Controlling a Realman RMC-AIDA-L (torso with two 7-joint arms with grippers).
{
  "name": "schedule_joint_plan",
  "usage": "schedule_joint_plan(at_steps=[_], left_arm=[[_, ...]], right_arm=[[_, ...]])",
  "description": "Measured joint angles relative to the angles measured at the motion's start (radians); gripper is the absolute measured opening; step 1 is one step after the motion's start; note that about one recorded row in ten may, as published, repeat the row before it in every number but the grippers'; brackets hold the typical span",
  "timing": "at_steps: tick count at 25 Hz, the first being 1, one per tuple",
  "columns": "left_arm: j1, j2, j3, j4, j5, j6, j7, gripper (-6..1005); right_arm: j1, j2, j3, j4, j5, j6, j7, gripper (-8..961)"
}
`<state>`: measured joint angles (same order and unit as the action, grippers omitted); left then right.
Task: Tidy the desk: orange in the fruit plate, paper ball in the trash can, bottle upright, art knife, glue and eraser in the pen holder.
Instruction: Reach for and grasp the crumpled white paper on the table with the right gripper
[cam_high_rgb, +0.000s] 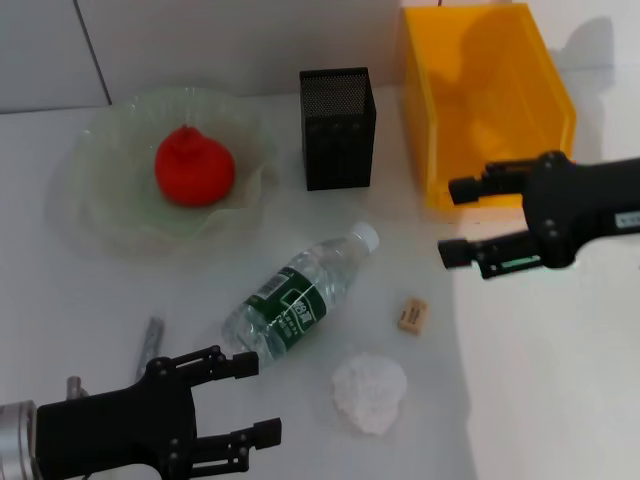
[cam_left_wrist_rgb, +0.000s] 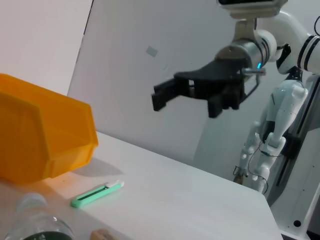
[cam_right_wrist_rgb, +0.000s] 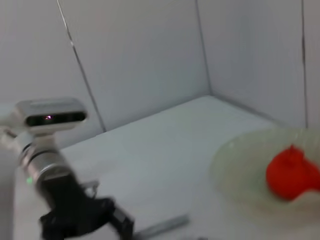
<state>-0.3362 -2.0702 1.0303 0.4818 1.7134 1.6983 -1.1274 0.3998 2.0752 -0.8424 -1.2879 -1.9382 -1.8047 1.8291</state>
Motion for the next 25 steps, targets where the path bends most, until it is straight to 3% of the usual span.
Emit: schedule_joint_plan(at_steps=[6, 12, 15, 25], left_arm=[[-0.013, -0.001, -0.001, 0.000, 0.000, -0.004, -0.003, 800], [-0.010, -0.002, -0.001, 0.003, 0.000, 0.000, -0.007, 800], [0.001, 0.001, -0.001, 0.006, 0.000, 0.001, -0.002, 800], [0.008, 0.002, 0.008, 0.007, 0.002, 0.002, -0.003, 800]], right_arm=[[-0.009, 0.006, -0.025, -0.049, -0.167, -0.076, 0.163, 832], [0.019, 0.010, -0.226, -0.155, -0.291, -0.066, 0.332, 833], [0.022, 0.012, -0.271, -0.177, -0.310, -0.048, 0.360, 833], [0.032, 0.014, -0.493, -0.173, -0.356, 0.100, 0.420, 832]])
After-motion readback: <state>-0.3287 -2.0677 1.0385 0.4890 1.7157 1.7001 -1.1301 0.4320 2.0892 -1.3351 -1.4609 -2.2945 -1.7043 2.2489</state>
